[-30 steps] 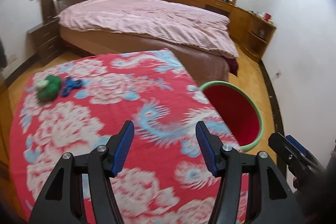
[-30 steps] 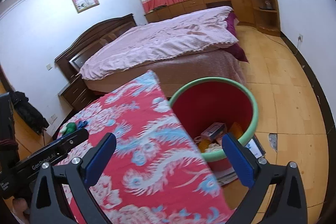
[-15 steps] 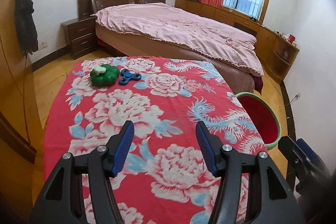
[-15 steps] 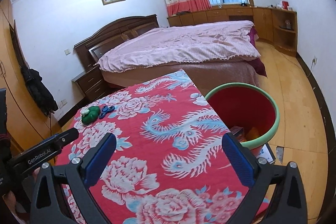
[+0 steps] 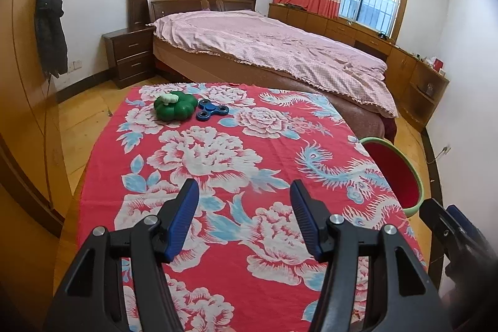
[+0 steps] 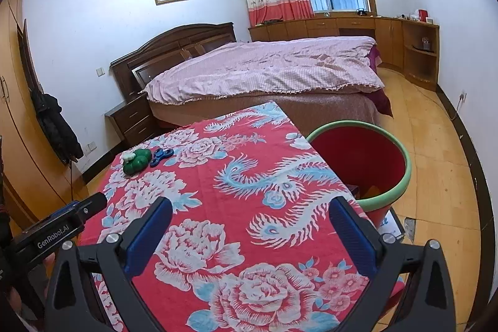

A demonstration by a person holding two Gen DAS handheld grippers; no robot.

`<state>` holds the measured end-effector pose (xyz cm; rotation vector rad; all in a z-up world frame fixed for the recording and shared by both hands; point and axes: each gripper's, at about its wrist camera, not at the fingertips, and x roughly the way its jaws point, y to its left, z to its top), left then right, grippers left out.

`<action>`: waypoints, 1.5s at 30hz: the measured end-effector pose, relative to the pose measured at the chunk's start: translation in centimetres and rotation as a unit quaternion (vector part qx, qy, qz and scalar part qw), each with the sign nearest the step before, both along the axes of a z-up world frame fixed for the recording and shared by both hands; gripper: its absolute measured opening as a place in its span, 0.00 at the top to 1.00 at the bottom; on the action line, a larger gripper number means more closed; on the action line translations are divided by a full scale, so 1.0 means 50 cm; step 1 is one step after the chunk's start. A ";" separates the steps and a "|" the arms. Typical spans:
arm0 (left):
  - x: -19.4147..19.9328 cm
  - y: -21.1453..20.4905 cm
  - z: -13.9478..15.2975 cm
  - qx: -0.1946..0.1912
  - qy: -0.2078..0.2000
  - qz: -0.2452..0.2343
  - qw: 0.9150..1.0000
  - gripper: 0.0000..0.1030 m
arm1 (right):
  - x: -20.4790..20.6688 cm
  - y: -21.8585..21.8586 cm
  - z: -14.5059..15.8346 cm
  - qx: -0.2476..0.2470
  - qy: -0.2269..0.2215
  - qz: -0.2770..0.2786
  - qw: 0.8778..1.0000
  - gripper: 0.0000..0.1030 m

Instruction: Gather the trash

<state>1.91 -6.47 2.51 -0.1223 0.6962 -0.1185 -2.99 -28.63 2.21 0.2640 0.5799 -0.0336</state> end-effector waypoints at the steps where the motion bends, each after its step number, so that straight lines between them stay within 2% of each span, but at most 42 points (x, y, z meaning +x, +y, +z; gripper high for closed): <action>1: 0.000 0.001 -0.001 -0.001 0.000 0.000 1.000 0.41 | 0.000 0.000 0.000 0.001 0.002 0.001 1.000 0.00; 18: 0.003 0.003 -0.007 -0.008 0.002 0.005 1.000 0.41 | -0.004 0.004 -0.014 0.012 0.012 0.007 1.000 0.00; 45: 0.000 -0.002 -0.009 0.008 0.003 0.008 1.000 0.41 | -0.004 0.001 -0.019 0.020 0.019 0.009 1.000 0.00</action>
